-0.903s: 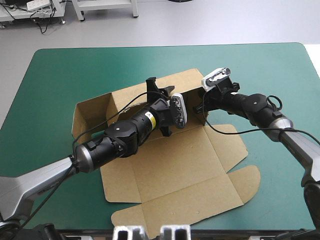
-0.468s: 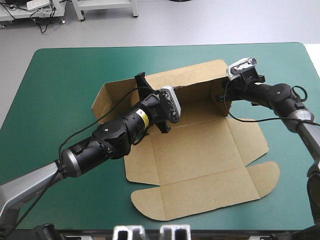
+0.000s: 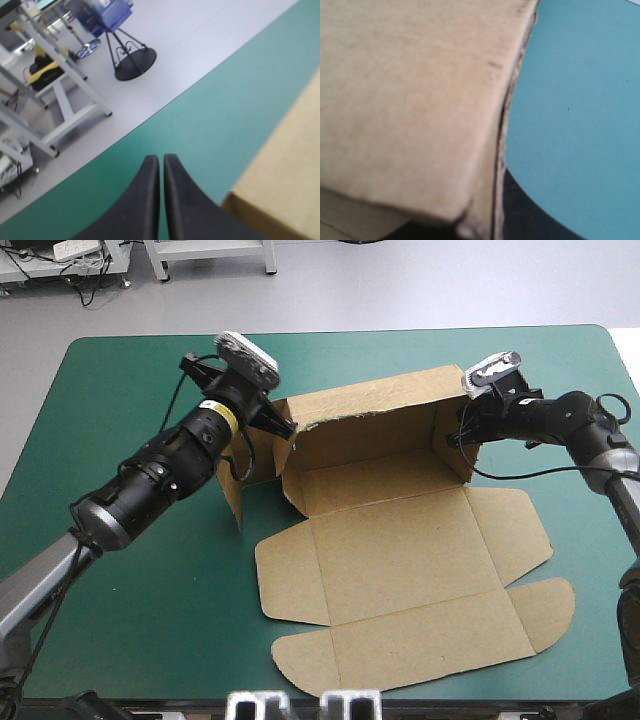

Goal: Fold the box

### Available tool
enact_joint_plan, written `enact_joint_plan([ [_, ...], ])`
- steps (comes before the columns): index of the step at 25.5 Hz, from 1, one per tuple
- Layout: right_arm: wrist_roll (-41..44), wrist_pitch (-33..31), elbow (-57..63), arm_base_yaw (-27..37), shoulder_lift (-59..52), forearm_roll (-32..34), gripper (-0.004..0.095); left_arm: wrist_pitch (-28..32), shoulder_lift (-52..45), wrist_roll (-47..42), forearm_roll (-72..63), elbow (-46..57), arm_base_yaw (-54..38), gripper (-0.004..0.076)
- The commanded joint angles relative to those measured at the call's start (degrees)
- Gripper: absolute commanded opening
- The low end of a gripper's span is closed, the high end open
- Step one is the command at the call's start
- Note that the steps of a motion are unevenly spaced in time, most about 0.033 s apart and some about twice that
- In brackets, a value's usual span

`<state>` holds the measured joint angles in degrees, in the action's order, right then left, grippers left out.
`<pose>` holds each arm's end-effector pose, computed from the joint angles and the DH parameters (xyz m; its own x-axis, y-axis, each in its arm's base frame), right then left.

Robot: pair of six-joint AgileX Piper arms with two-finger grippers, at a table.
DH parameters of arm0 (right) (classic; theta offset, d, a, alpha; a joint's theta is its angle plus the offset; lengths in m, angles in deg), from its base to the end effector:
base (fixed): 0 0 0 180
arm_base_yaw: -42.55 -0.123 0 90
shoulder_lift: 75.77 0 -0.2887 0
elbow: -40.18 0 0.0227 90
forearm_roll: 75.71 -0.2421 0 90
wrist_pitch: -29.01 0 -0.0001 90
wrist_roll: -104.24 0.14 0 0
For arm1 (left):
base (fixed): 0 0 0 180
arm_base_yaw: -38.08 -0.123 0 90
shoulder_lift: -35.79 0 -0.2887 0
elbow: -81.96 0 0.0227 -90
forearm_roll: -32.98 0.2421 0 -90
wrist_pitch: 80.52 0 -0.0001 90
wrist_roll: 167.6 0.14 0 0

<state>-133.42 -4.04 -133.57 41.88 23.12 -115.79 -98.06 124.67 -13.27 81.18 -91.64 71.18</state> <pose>0.3816 0.0537 0.2798 -0.5091 -0.3637 -0.7801 -0.5064 0.8594 -0.0702 0.3253 -0.1745 0.3716 -0.1034 0.4875 -0.8670 0.4179 0.8123 0.4069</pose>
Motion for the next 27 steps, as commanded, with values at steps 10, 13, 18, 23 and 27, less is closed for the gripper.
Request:
enact_joint_plan([
  [10, 15.03, -30.50, -22.22, 0.60, -0.09, 21.02, -0.0024, -14.47, -0.07, 19.68, -32.80, -4.12, -24.18, 0.0015],
  [13, 16.02, -37.46, -25.66, 0.60, 3.59, 22.51, -0.0024, -19.13, 1.01, 20.59, -33.89, -4.12, -25.71, 0.0015],
  [18, 19.04, -38.78, -29.57, 0.60, 10.22, 22.83, -0.0024, -20.44, 1.68, 20.48, -33.39, -4.12, -26.30, 0.0007],
  [23, 22.11, -38.78, -35.13, 0.60, 17.33, 22.71, -0.0023, -18.46, 1.77, 20.09, -32.70, -4.12, -26.30, 0.0008],
  [27, 20.49, -38.78, -38.33, 0.60, 20.74, 22.41, 0.0074, -18.26, 1.77, 20.09, -32.35, -4.12, -26.30, 0.0008],
])
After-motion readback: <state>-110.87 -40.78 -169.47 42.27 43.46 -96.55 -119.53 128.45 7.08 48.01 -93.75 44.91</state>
